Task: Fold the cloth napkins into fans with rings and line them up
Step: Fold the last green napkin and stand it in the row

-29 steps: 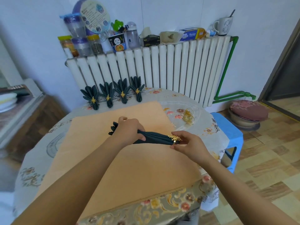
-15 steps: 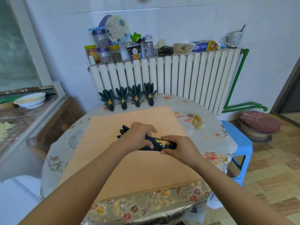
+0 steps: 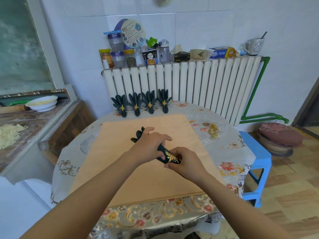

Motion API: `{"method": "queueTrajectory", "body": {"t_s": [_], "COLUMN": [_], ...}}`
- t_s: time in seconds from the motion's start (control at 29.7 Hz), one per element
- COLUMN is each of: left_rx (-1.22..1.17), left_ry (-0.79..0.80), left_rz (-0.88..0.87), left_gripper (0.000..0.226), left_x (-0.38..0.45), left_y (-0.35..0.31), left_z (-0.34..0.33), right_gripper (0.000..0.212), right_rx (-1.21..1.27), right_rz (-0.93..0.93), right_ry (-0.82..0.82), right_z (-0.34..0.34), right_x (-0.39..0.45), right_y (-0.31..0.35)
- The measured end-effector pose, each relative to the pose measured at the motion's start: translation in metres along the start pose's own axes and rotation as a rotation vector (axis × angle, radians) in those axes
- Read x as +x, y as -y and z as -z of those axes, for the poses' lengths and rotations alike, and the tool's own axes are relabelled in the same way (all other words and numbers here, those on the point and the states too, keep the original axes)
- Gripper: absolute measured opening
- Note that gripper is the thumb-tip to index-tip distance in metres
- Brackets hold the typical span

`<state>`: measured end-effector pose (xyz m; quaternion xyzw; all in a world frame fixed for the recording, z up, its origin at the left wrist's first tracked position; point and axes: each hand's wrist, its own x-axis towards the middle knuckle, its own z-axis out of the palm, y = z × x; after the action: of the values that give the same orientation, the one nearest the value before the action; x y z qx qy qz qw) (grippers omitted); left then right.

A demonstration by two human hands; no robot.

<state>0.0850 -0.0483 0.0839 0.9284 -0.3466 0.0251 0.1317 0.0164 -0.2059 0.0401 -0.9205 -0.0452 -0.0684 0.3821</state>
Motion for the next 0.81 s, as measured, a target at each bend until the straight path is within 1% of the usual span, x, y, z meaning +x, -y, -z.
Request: {"method": "queueTrajectory", "body": {"t_s": [0.07,0.13,0.17,0.24,0.34,0.44,0.47,0.54,0.61,0.64,0.71,0.81], "left_rx": [0.13,0.14,0.1,-0.113,-0.523,-0.806,-0.891,-1.001,-1.009,-1.009,-1.024,-1.064], "left_ry": [-0.08,-0.154,-0.189,-0.211,-0.149,-0.117,-0.118,-0.136,-0.161,-0.176,-0.203,-0.243], "left_rz": [-0.013,0.075,0.15,0.333,0.576,0.716,0.75,0.805,0.841,0.855,0.884,0.901], "left_gripper": [0.057,0.056,0.051,0.035,0.014,0.024,0.027,0.036,0.042,0.042,0.039,0.028], "left_x": [-0.002,-0.006,-0.009,-0.014,-0.02,-0.02,-0.02,-0.018,-0.015,-0.012,-0.007,0.001], "left_y": [0.001,0.002,0.003,0.004,-0.002,-0.008,-0.009,-0.01,-0.011,-0.011,-0.013,-0.013], "left_z": [-0.01,-0.024,-0.031,-0.045,-0.061,-0.074,-0.078,-0.084,-0.088,-0.09,-0.09,-0.091], "right_gripper": [0.031,0.029,0.029,0.031,0.037,0.048,0.049,0.047,0.041,0.038,0.033,0.03], "right_rx": [-0.008,-0.039,-0.074,-0.157,-0.223,-0.253,-0.228,-0.063,0.133,0.186,0.199,0.136], "right_rz": [-0.091,-0.192,-0.231,-0.278,-0.305,-0.3,-0.306,-0.329,-0.352,-0.362,-0.375,-0.395], "right_ry": [-0.091,-0.16,-0.182,-0.21,-0.208,-0.208,-0.204,-0.188,-0.166,-0.16,-0.158,-0.153], "right_z": [-0.014,-0.026,-0.031,-0.04,-0.051,-0.052,-0.051,-0.047,-0.042,-0.04,-0.037,-0.033], "right_x": [-0.003,-0.006,-0.008,-0.011,-0.016,-0.012,-0.009,-0.001,0.007,0.01,0.019,0.031], "right_y": [-0.004,-0.01,-0.013,-0.02,-0.026,-0.028,-0.028,-0.028,-0.026,-0.025,-0.025,-0.024]}}
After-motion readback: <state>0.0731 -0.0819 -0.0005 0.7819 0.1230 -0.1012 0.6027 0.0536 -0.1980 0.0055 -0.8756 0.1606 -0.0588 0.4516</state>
